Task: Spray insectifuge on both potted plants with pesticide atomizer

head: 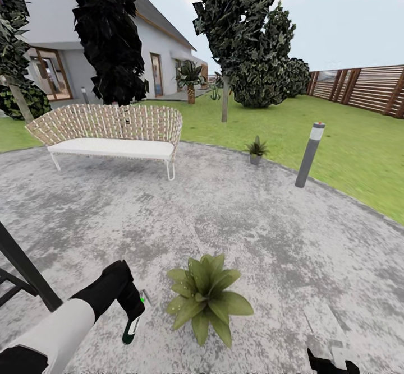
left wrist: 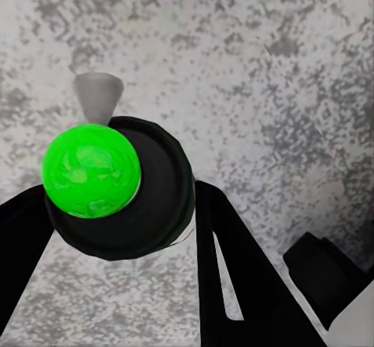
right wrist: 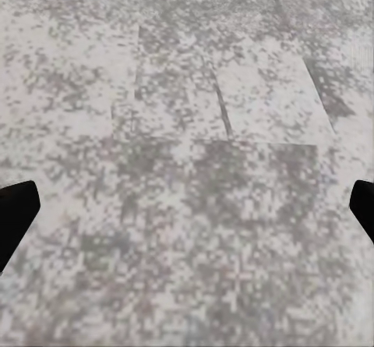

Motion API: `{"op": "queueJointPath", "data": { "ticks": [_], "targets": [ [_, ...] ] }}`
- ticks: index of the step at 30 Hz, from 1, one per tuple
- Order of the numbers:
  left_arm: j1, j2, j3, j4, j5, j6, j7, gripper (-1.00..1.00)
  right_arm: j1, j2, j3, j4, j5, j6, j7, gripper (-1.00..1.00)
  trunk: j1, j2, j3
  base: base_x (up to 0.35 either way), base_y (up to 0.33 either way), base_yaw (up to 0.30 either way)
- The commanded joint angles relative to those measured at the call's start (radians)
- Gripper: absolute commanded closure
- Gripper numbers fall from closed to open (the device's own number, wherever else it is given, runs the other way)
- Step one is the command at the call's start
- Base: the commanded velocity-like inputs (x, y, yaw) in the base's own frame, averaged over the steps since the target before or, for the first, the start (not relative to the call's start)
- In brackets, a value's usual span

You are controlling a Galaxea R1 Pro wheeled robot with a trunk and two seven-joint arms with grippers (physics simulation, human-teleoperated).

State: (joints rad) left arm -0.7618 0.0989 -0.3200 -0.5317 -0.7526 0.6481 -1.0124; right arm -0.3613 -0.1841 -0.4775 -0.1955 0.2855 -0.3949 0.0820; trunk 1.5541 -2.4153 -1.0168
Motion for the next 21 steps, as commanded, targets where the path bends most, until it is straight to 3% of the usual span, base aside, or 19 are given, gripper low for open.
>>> {"op": "queueJointPath", "data": {
  "ticks": [1,5,11,21],
  "targets": [
    [0.0,0.001,-0.004,-0.002,-0.002,0.007,-0.005,1.0,-0.001,0.0,-0.009,0.001,0.004,-0.004,0.007,-1.0,0.004,-0.008,-0.005,0.0,0.0,0.0],
    [0.004,0.005,-0.004,0.008,-0.002,0.006,-0.003,1.0,-0.001,0.0,-0.009,-0.001,0.004,-0.004,0.007,-1.0,0.004,-0.008,-0.005,0.0,0.0,0.0],
    [0.037,0.039,-0.003,0.021,0.007,-0.001,0.052,1.0,-0.001,0.0,-0.009,-0.001,0.004,-0.004,0.007,-1.0,0.004,-0.008,-0.005,0.0,0.0,0.0],
    [0.048,0.028,0.0,0.051,0.016,0.0,0.084,1.0,-0.001,0.0,-0.009,-0.001,0.004,-0.004,0.007,-1.0,0.004,-0.008,-0.005,0.044,0.017,0.0]
  ]
}}
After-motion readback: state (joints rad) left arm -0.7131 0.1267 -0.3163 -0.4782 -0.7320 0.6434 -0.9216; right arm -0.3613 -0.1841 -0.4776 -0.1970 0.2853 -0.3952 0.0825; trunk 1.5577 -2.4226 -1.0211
